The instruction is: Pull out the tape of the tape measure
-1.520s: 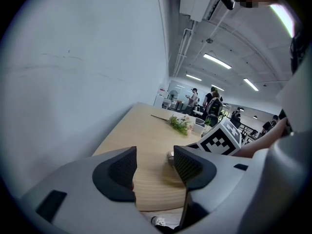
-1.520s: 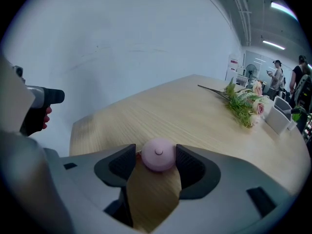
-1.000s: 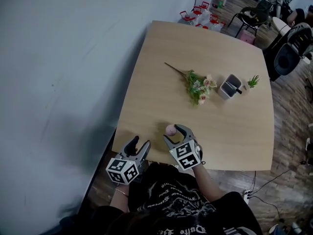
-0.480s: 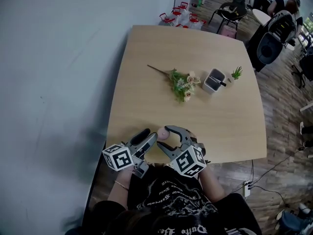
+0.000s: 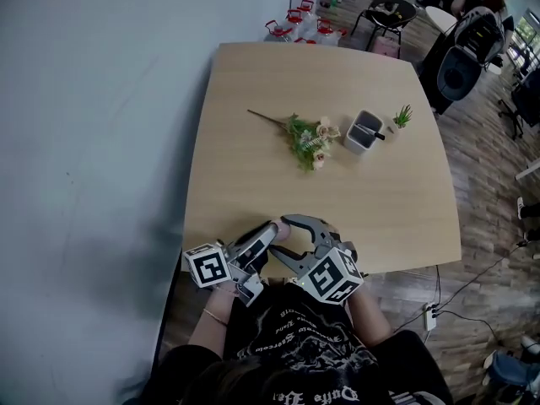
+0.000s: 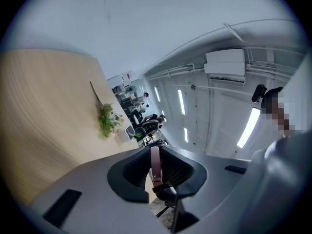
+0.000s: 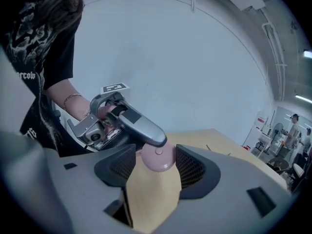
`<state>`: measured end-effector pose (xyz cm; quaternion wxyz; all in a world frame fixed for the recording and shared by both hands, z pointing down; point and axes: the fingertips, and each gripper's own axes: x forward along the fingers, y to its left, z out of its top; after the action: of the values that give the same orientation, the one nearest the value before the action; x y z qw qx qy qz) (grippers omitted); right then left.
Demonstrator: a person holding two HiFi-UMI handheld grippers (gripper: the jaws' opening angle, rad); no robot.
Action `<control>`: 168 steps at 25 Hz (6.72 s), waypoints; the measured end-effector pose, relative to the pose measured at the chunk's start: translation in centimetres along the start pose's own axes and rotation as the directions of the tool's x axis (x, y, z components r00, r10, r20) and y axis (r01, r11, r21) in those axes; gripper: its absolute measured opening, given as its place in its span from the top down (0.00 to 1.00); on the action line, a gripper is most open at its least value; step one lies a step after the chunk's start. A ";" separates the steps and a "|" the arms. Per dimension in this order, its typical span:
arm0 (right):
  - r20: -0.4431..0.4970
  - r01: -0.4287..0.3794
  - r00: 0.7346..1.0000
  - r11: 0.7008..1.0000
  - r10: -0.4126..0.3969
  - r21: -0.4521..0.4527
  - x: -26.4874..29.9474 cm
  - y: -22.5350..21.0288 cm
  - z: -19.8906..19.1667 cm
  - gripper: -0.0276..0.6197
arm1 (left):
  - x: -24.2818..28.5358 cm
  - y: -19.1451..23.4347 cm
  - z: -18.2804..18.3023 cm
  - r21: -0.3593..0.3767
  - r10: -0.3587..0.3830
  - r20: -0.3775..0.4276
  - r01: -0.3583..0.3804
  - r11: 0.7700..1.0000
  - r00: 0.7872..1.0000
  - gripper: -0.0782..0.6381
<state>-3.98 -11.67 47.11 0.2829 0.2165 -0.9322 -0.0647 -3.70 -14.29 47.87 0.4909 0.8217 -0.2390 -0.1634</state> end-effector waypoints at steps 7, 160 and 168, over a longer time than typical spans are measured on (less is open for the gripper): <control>0.008 -0.037 0.999 0.999 0.037 0.009 -0.1 0.3 0.1 0.54 | -0.1 -0.1 0.0 -0.118 -0.062 0.028 0.065 0.991 0.998 0.80; -0.005 0.025 0.998 0.346 -0.058 0.938 -6.2 -10.6 -16.2 0.93 | -9.0 13.1 6.9 -0.571 0.629 0.368 -0.368 0.734 0.684 0.80; 0.001 0.007 1.000 0.348 -0.024 0.937 -6.0 -9.5 -15.9 0.93 | -9.3 13.2 6.6 -0.584 0.635 0.377 -0.359 0.728 0.674 0.80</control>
<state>12.84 -17.54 55.02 0.1011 0.3476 -0.8023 0.4746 -17.81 -19.32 56.79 0.6063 0.4940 -0.5457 -0.3010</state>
